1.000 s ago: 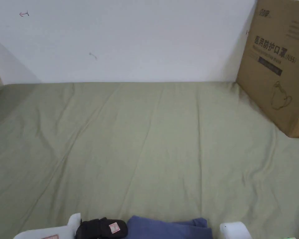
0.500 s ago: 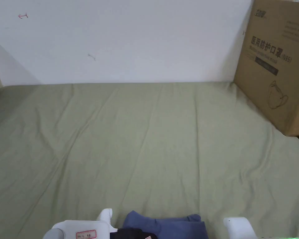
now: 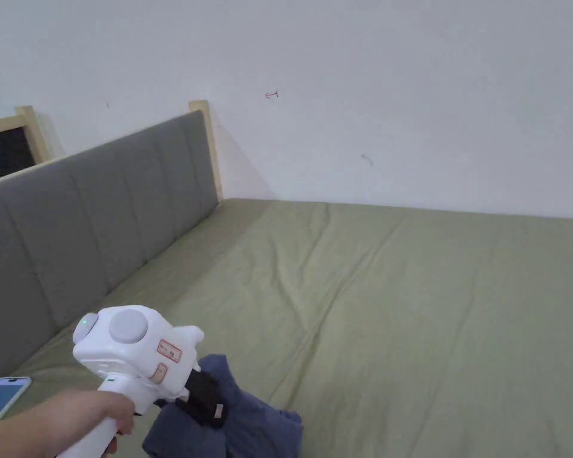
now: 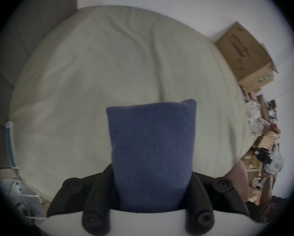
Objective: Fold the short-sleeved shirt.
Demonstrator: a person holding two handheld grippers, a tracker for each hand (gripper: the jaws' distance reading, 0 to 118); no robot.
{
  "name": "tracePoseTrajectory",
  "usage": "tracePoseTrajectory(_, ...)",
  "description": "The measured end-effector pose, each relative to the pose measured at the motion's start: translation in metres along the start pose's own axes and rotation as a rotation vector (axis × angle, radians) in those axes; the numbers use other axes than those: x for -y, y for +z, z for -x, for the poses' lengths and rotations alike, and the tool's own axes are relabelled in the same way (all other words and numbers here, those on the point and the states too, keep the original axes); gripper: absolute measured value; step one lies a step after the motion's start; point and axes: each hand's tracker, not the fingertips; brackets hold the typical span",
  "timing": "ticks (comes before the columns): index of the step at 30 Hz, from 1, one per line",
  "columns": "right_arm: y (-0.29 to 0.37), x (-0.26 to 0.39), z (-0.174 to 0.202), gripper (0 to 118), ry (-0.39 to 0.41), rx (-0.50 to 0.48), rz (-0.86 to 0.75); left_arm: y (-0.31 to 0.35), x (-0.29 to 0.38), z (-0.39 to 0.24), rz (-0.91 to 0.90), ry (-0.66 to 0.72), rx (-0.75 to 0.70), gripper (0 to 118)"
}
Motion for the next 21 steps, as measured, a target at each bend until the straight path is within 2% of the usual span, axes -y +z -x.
tracePoseTrajectory(2,-0.001,0.0,0.0,0,0.004,0.03,0.014,0.007,-0.007,0.019,0.009,0.004,-0.051,35)
tracePoseTrajectory(3,-0.002,0.001,0.0,0,-0.001,0.039,0.018,0.01,-0.007,0.029,0.004,0.004,-0.095,50)
tracePoseTrajectory(4,-0.003,-0.001,-0.003,0,-0.006,0.04,0.018,0.013,-0.008,0.036,-0.003,0.001,-0.103,79)
tracePoseTrajectory(5,-0.003,-0.001,-0.003,0,-0.016,0.038,0.014,0.017,-0.008,0.043,-0.009,0.007,-0.107,98)
tracePoseTrajectory(10,0.002,-0.005,0.003,0,-0.015,0.029,-0.001,0.045,0.004,0.064,-0.057,0.084,-0.149,100)
tracePoseTrajectory(14,0.006,-0.008,0.006,0,0.006,0.033,-0.031,0.065,0.035,0.022,-0.242,0.118,-0.19,99)
tracePoseTrajectory(15,0.008,-0.009,0.007,0,0.004,0.031,-0.04,0.066,0.039,0.014,-0.304,0.148,-0.165,89)
tracePoseTrajectory(16,0.008,-0.01,0.006,0,0.0,0.027,-0.044,0.067,0.048,-0.004,-0.35,0.162,-0.121,69)
tracePoseTrajectory(17,0.009,-0.012,0.007,0,-0.004,0.022,-0.047,0.068,0.06,-0.025,-0.405,0.154,-0.067,40)
tracePoseTrajectory(18,0.011,-0.014,0.008,0,-0.007,0.018,-0.051,0.066,0.07,-0.048,-0.445,0.137,-0.004,3)
tracePoseTrajectory(21,0.02,-0.018,0.012,0,0.006,0.018,-0.082,0.061,0.09,-0.104,-0.496,0.053,0.12,0)
